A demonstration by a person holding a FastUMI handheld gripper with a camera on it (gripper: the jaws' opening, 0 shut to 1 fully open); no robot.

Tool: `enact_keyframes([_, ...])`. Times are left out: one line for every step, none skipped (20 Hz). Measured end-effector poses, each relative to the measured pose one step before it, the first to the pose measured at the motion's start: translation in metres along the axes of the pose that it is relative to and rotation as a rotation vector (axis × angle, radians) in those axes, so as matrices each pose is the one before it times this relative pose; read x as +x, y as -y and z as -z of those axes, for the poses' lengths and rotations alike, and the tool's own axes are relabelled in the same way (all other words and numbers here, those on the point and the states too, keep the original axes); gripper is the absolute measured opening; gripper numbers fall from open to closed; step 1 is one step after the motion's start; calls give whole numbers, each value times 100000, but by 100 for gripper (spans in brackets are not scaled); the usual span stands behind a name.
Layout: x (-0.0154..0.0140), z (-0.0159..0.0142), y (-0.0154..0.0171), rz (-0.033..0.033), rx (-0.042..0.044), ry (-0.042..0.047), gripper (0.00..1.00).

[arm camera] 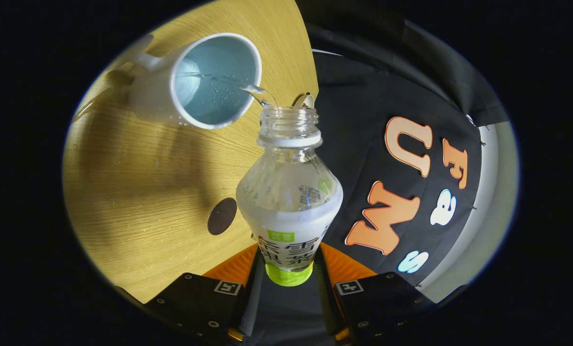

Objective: Take the bottle from table, then pour the juice into the cup, finally place the bottle on the coaster

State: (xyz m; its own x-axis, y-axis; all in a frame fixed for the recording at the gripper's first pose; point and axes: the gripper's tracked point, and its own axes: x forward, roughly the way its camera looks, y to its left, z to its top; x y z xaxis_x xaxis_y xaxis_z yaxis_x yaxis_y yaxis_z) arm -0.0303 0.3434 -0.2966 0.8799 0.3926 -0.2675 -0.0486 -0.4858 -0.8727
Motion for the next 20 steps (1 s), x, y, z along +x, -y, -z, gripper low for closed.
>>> enact_keyframes([122,42,-55,-306,-562,105,56])
enact_keyframes([111,102,-11,-25,-294,-49,57])
enact_keyframes([76,2,255,98,-302,10,57])
enact_keyframes([-15,19,11,39,-413,-101,56])
enact_keyframes([-64,-85,-34,239,-425,79,56])
enact_keyframes([-65,-1,268,388,-383,226,56])
enact_keyframes([-103,-61,132,2,-454,262,56])
enact_keyframes([113,52,188,142,-348,287,57])
enact_keyframes([-28,-16,348,280,-646,401,56])
enact_keyframes([88,-100,202,137,-986,495,56])
enact_keyframes([88,-64,250,453,-886,478,56])
enact_keyframes([15,-36,167,242,-606,306,56])
enact_keyframes([-26,47,112,-107,-525,267,56])
enact_keyframes([23,-65,57,-104,-539,272,56])
enact_keyframes([-124,-51,68,52,-659,265,56])
enact_keyframes([103,-19,203,186,-738,328,56])
enact_keyframes([-124,50,158,297,-777,332,56])
enact_keyframes([54,-145,79,231,-821,437,56])
enact_keyframes([38,24,167,379,-905,245,56])
enact_keyframes([69,219,182,240,-1102,127,56])
